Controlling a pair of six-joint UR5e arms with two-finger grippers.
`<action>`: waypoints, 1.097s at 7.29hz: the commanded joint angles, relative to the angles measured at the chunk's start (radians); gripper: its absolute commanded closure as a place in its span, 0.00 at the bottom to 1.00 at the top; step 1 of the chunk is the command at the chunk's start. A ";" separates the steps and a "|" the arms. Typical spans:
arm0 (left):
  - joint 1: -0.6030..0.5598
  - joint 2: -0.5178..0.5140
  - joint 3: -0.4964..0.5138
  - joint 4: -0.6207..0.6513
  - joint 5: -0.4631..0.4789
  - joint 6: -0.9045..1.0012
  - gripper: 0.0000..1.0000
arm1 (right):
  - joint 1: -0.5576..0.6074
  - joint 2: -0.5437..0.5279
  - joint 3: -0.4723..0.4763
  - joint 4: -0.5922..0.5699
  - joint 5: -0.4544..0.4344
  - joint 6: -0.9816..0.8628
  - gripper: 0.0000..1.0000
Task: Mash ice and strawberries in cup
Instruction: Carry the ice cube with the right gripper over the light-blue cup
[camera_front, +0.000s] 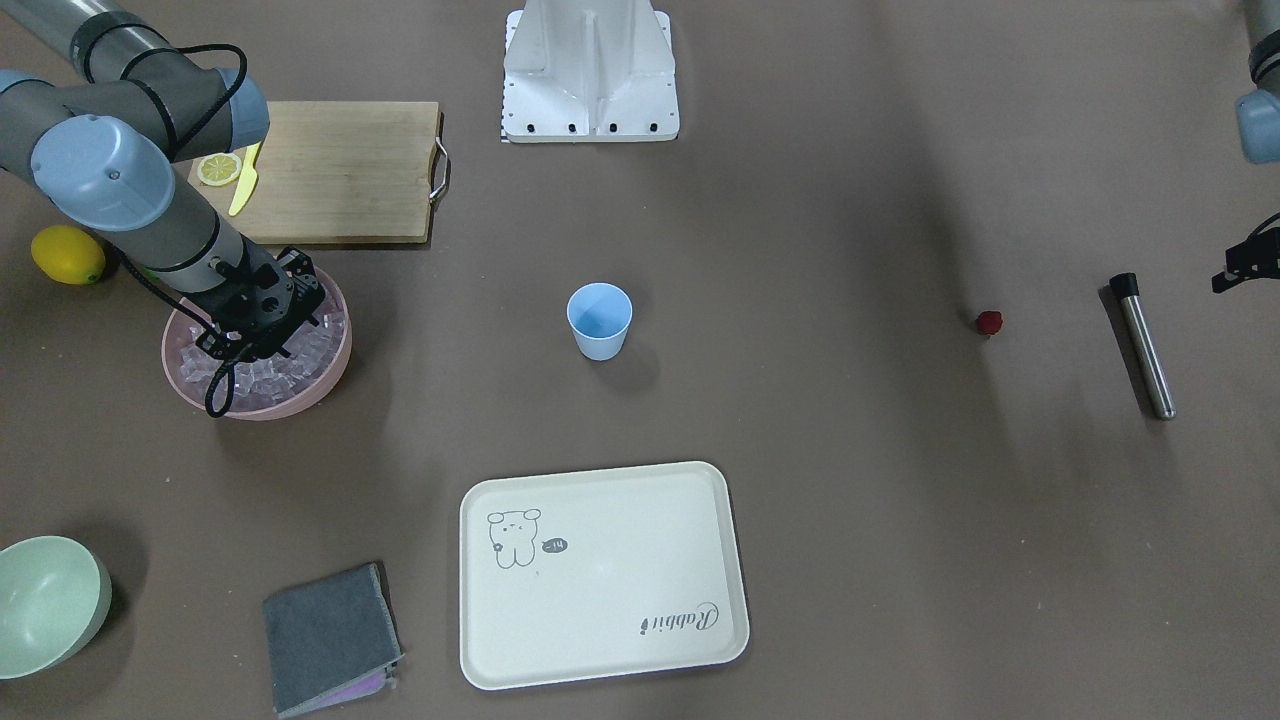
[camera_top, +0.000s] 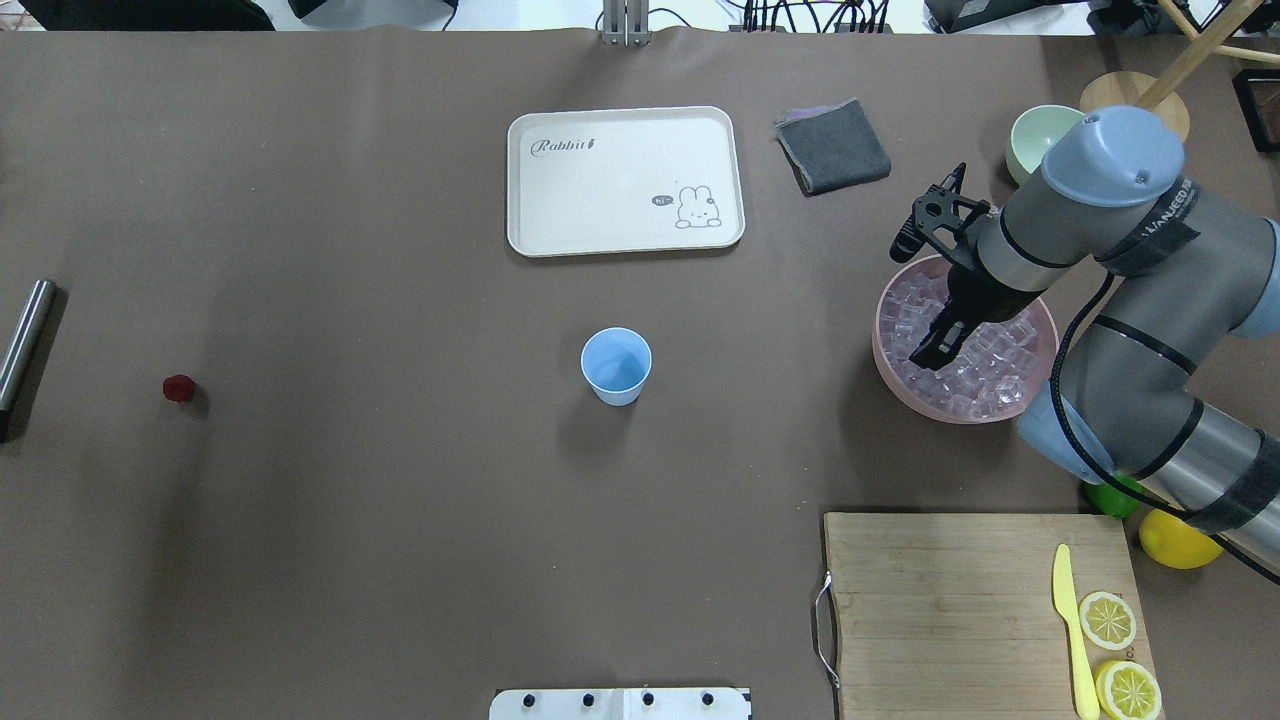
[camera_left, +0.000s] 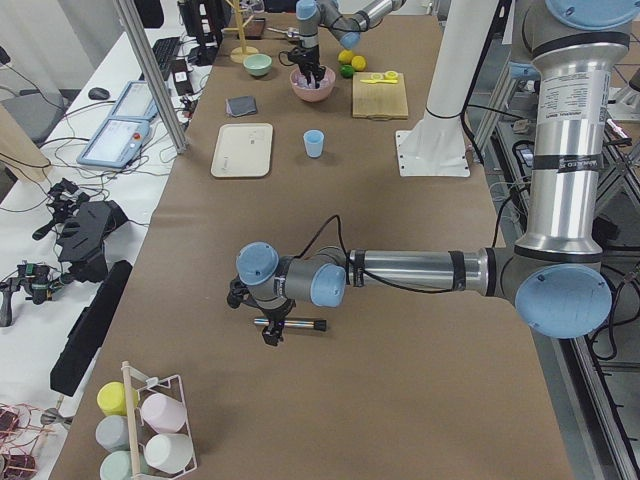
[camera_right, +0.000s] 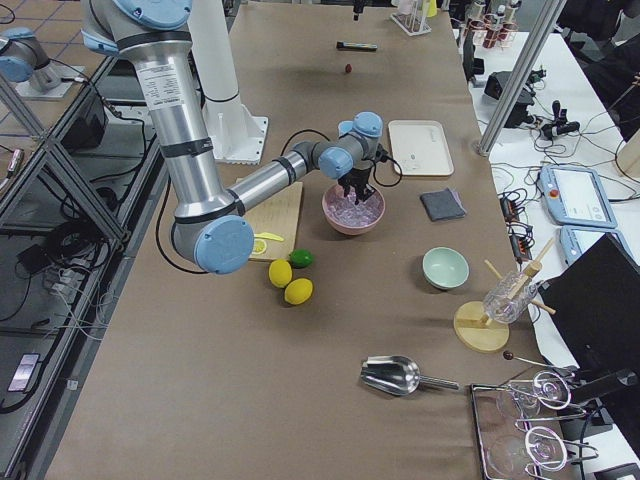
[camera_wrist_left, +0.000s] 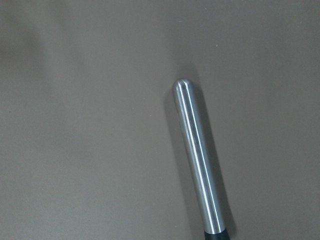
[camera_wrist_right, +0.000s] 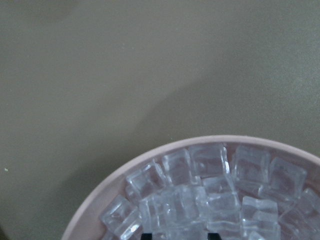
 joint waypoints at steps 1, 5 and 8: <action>0.000 0.002 -0.007 -0.001 0.000 0.000 0.02 | 0.000 0.002 -0.001 0.000 0.000 0.000 0.65; 0.000 0.023 -0.027 -0.001 0.000 0.000 0.02 | 0.036 0.015 0.044 -0.009 0.020 0.004 0.67; 0.000 0.022 -0.027 0.001 0.002 0.000 0.02 | 0.049 0.096 0.061 -0.017 0.060 0.080 0.65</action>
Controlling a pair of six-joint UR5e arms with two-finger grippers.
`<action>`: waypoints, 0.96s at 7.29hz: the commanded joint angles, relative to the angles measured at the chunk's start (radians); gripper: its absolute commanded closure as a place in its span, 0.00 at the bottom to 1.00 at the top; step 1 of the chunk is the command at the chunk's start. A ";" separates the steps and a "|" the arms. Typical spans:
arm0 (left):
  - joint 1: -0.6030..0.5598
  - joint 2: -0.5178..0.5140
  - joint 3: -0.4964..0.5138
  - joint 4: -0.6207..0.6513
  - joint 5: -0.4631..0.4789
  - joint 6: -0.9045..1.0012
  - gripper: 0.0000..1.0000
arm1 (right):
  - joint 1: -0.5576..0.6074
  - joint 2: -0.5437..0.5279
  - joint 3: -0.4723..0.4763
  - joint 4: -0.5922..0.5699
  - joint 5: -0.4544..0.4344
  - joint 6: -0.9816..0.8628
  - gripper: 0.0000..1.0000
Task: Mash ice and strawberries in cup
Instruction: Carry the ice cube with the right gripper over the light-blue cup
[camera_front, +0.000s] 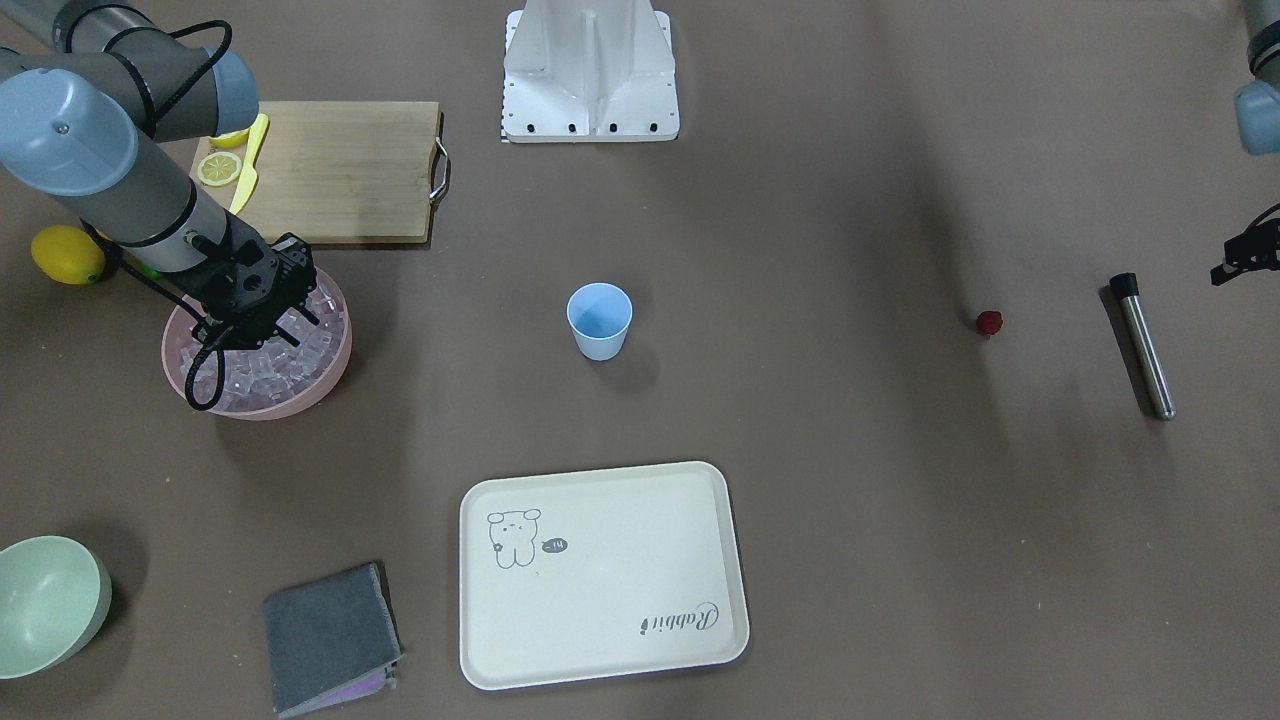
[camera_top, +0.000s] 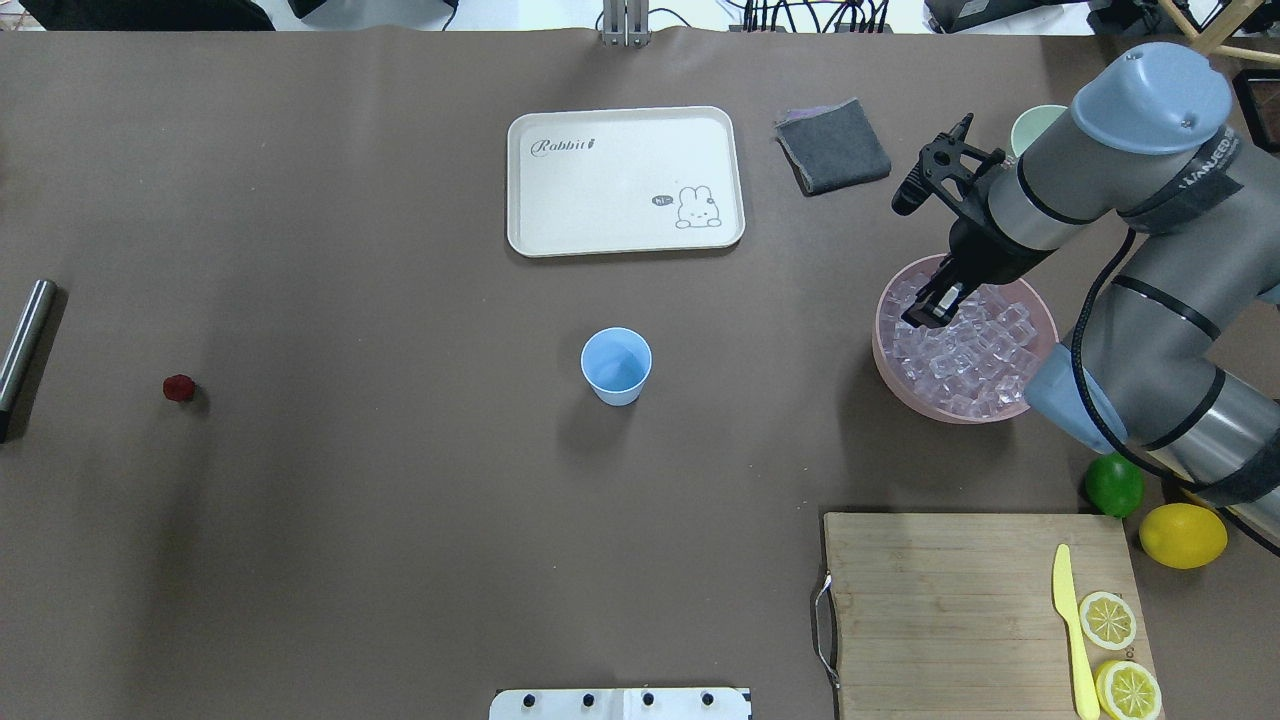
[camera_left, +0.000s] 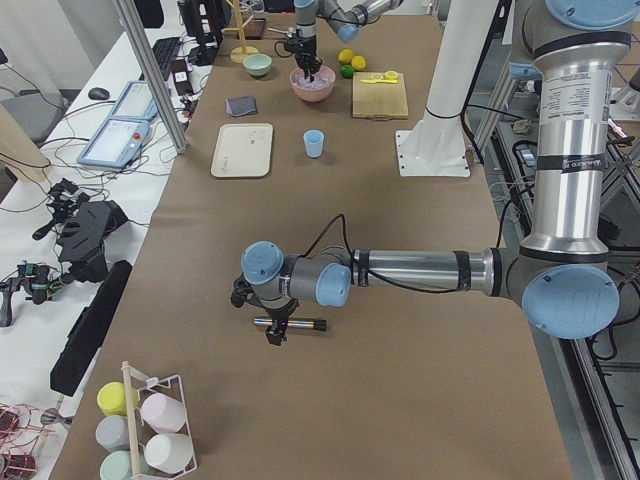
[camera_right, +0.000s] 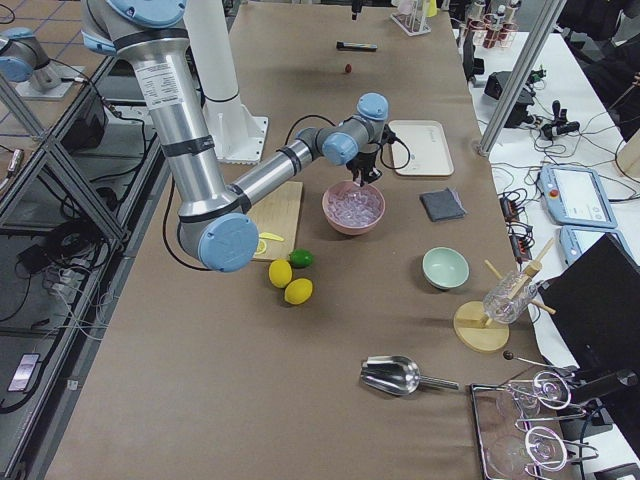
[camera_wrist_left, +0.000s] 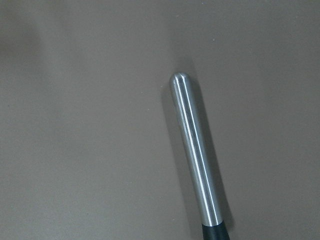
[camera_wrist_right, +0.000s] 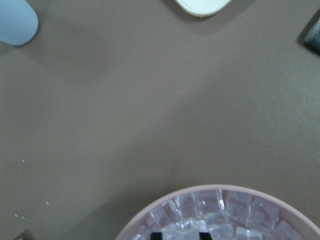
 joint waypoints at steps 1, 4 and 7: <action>0.000 0.001 -0.004 0.001 0.001 0.000 0.02 | -0.037 0.084 -0.005 0.000 -0.002 0.108 0.65; 0.000 0.040 -0.050 0.007 -0.001 0.000 0.02 | -0.122 0.264 -0.069 0.006 -0.060 0.253 0.65; 0.000 0.048 -0.050 0.002 -0.001 0.000 0.02 | -0.203 0.443 -0.184 0.012 -0.196 0.395 0.65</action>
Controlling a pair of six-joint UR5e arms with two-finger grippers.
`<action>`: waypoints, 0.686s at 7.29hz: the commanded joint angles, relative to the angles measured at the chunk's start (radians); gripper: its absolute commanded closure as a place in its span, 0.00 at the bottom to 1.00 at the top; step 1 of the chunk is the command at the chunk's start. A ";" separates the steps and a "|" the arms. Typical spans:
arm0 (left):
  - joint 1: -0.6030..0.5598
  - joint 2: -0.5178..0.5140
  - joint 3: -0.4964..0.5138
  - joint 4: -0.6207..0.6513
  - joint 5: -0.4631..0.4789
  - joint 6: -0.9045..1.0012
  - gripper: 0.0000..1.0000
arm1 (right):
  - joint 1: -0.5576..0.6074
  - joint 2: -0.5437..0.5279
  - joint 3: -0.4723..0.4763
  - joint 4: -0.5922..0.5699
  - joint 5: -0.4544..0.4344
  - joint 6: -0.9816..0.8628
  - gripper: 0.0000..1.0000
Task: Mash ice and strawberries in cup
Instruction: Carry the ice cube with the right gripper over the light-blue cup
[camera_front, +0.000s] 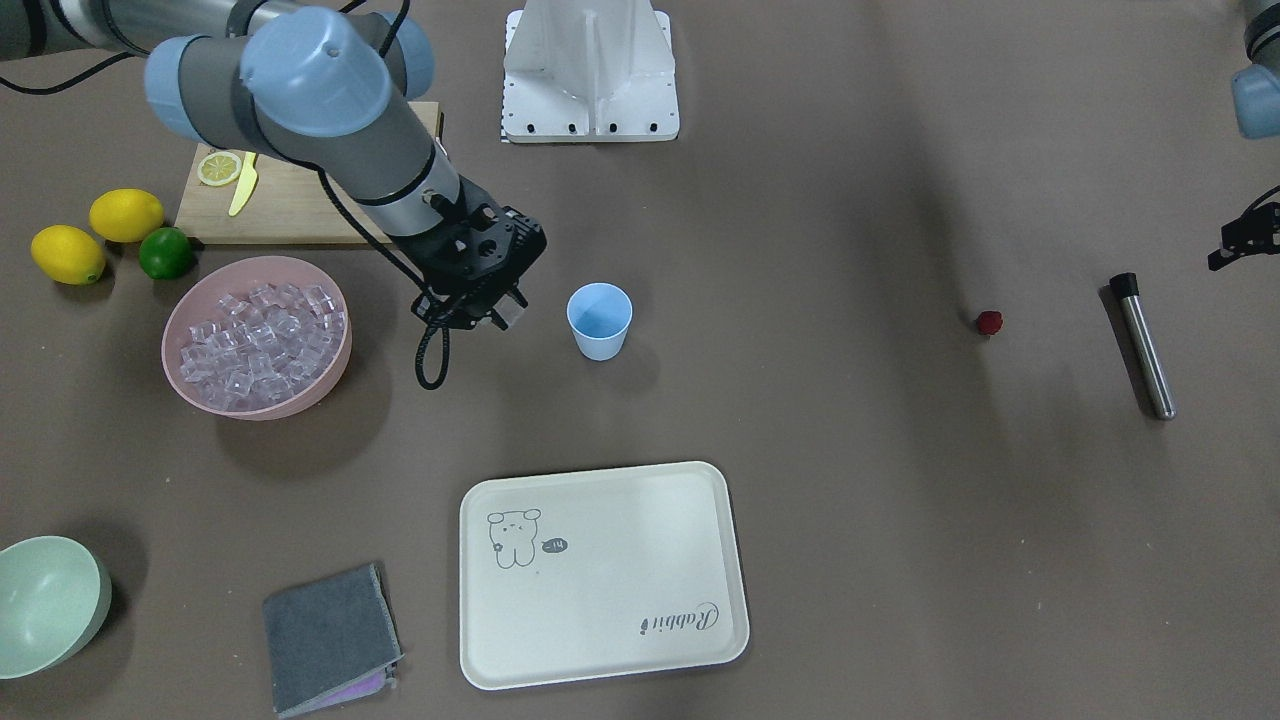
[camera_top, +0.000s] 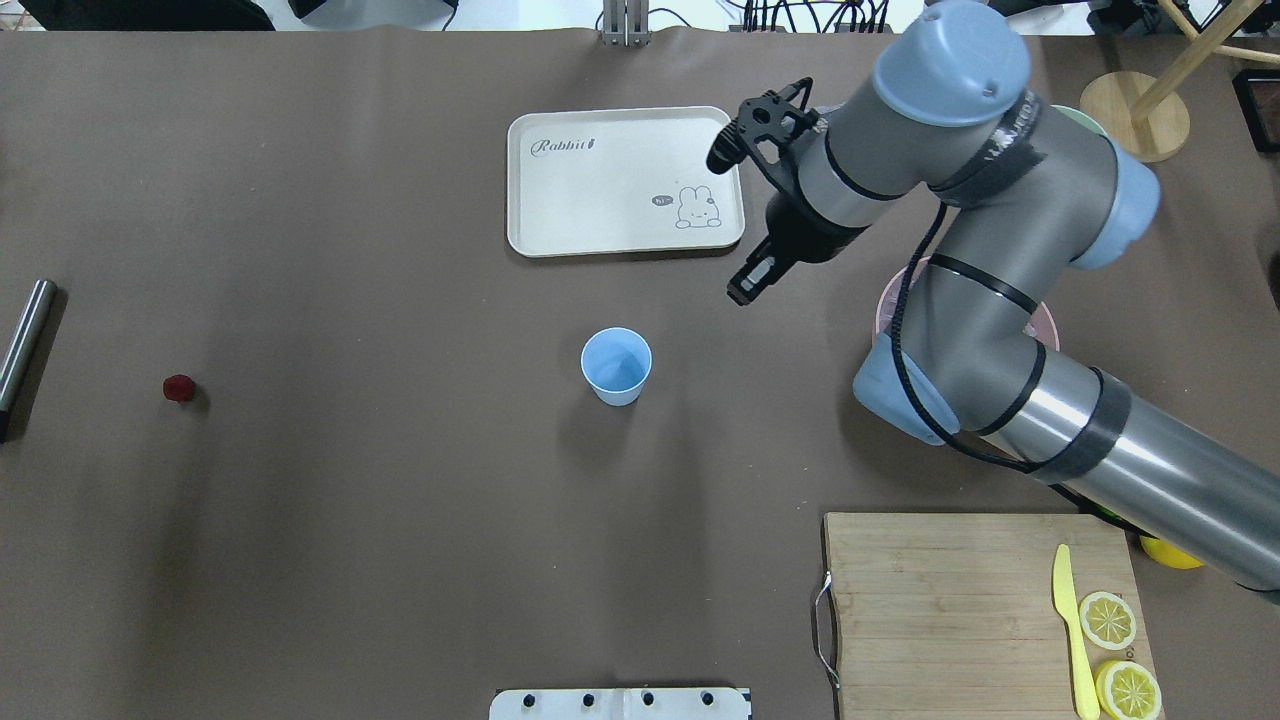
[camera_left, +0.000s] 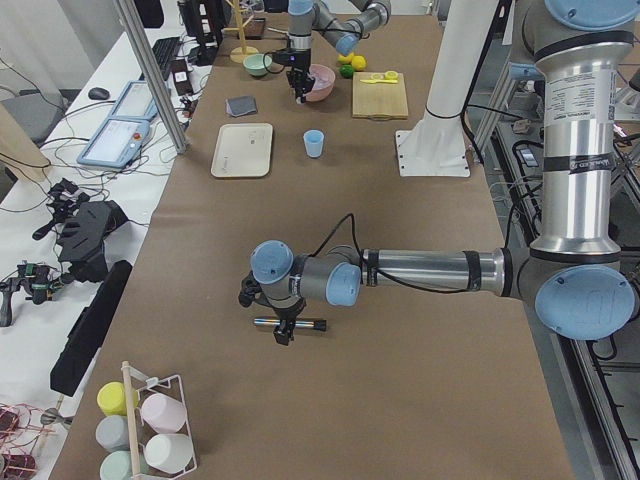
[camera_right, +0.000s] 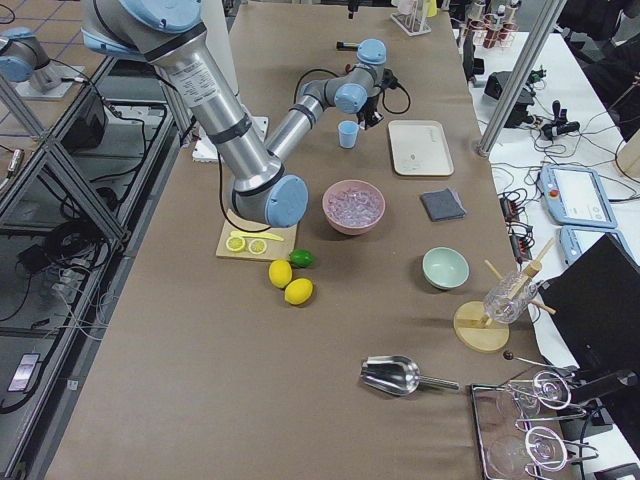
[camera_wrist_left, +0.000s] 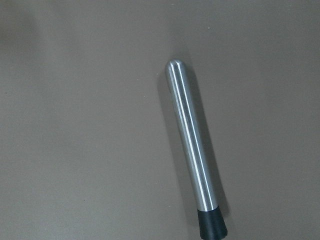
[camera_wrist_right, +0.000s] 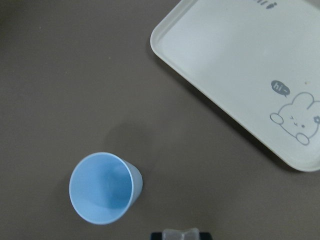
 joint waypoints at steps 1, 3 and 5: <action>0.000 0.003 -0.002 -0.001 0.000 0.000 0.02 | -0.080 0.081 -0.062 0.004 -0.124 0.085 0.65; 0.000 0.003 -0.003 -0.001 0.000 0.000 0.02 | -0.133 0.076 -0.067 0.005 -0.160 0.119 0.64; 0.000 0.004 -0.003 -0.001 0.000 0.000 0.02 | -0.176 0.067 -0.068 0.008 -0.207 0.130 0.64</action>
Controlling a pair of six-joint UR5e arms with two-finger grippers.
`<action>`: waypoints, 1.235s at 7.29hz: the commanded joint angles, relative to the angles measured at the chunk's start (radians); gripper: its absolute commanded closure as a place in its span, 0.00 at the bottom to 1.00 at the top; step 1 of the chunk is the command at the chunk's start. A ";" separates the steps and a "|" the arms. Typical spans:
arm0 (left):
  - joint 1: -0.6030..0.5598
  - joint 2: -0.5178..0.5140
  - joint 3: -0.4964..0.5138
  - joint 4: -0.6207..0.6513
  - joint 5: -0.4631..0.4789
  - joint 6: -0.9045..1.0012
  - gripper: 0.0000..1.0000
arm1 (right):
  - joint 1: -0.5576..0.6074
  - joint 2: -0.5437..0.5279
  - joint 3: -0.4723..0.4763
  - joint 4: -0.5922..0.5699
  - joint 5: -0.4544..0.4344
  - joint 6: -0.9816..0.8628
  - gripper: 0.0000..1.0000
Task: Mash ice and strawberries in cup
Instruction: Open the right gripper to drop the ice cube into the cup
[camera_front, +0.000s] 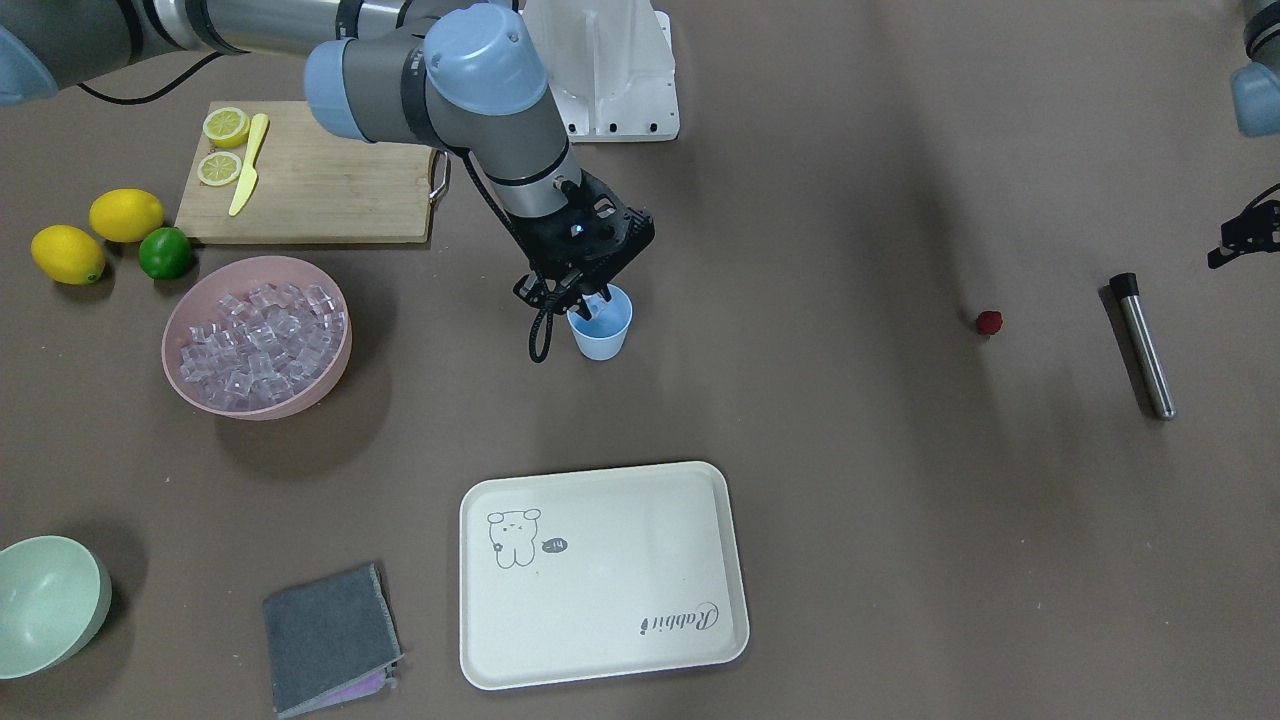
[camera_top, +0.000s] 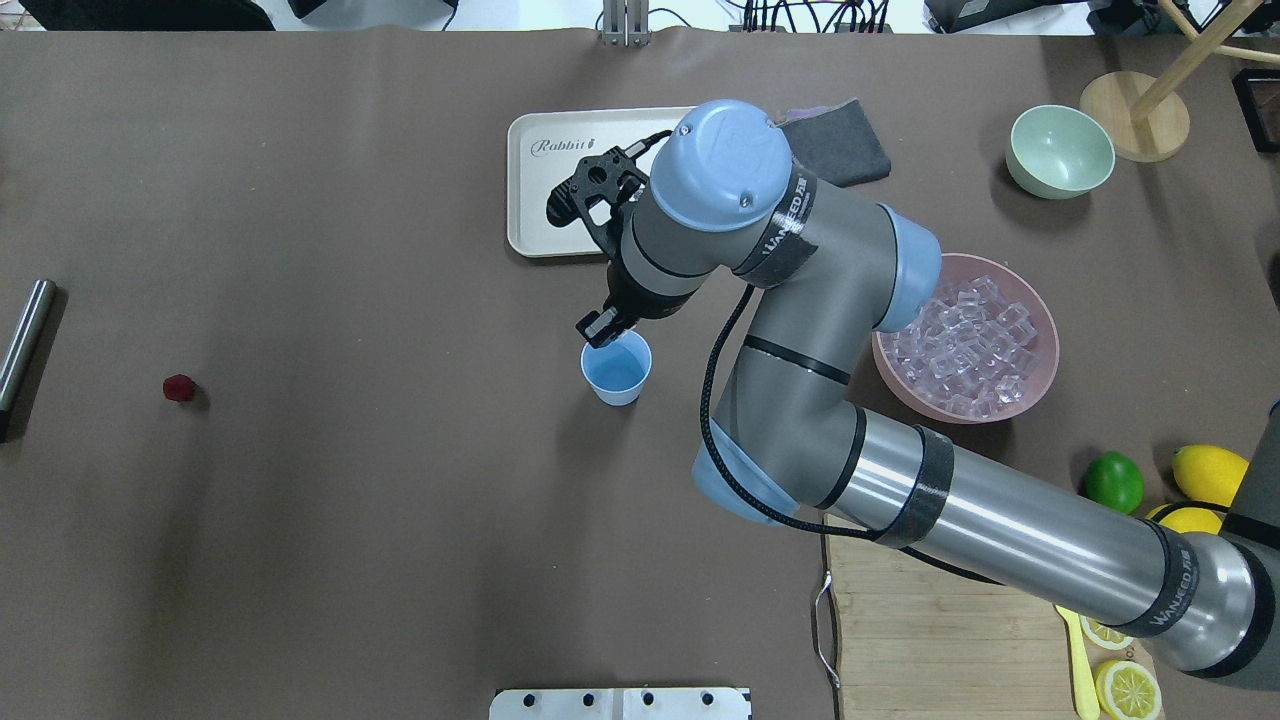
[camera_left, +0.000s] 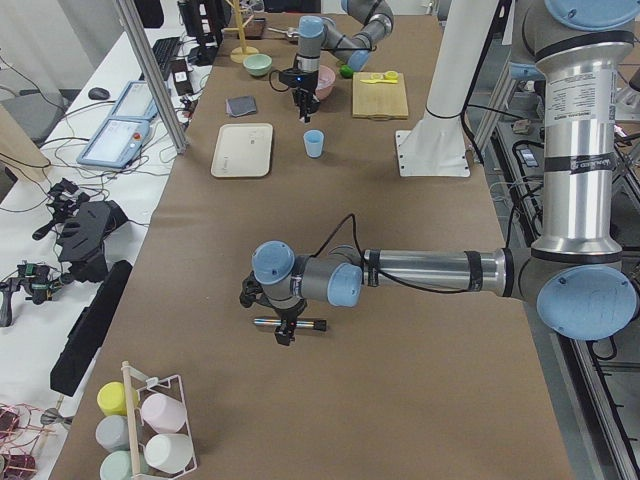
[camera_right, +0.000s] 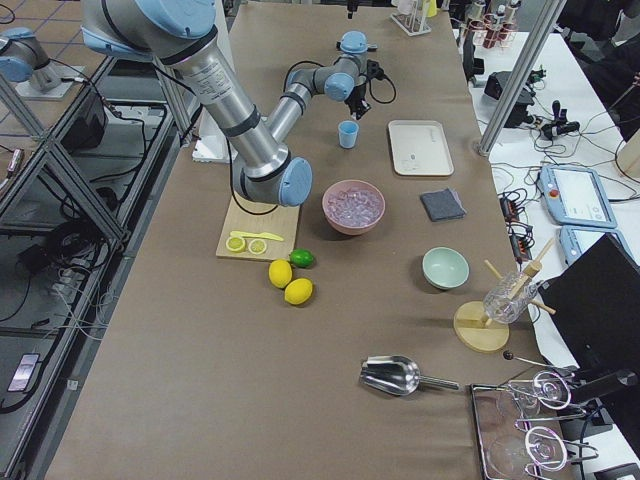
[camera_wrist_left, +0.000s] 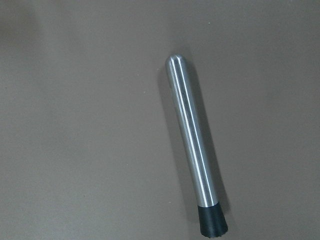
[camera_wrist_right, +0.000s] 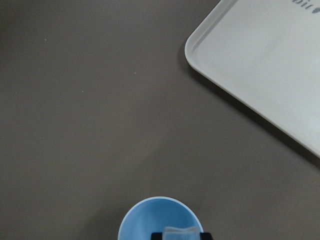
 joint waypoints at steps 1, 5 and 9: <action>0.000 0.001 0.000 -0.002 0.000 0.000 0.02 | -0.027 -0.002 -0.001 0.001 -0.025 0.017 0.64; 0.000 0.024 -0.012 -0.003 0.000 0.000 0.02 | -0.046 -0.029 -0.009 0.077 -0.075 0.064 0.02; 0.000 0.024 -0.015 -0.003 0.000 0.000 0.02 | 0.003 -0.031 -0.006 0.064 -0.047 0.077 0.02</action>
